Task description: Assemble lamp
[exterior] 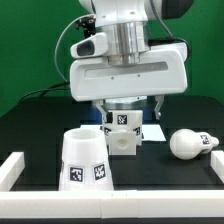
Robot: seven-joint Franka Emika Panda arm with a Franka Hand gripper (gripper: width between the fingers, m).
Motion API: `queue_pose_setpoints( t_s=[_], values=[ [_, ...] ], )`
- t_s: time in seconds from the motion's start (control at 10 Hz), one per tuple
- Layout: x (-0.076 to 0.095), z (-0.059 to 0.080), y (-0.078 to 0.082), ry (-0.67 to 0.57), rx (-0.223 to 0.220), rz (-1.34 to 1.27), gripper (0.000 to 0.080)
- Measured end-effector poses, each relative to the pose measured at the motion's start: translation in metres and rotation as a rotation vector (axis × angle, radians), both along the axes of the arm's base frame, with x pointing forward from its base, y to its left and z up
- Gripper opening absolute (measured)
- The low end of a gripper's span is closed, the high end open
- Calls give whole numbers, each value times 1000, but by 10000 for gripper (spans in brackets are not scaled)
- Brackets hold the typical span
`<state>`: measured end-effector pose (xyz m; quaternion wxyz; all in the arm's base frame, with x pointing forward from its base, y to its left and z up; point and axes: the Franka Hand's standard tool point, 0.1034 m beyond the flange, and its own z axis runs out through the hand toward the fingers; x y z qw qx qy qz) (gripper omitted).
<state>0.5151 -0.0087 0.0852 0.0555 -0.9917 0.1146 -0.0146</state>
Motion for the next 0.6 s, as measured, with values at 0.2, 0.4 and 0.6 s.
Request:
queue_pose_setpoints(
  t_s=[0.2,0.4,0.6],
  values=[
    [1,0,0,-1,0,7,699],
    [0,0,0,0,0,11,699],
    [-13,-3,2,223,10,127,699]
  ],
)
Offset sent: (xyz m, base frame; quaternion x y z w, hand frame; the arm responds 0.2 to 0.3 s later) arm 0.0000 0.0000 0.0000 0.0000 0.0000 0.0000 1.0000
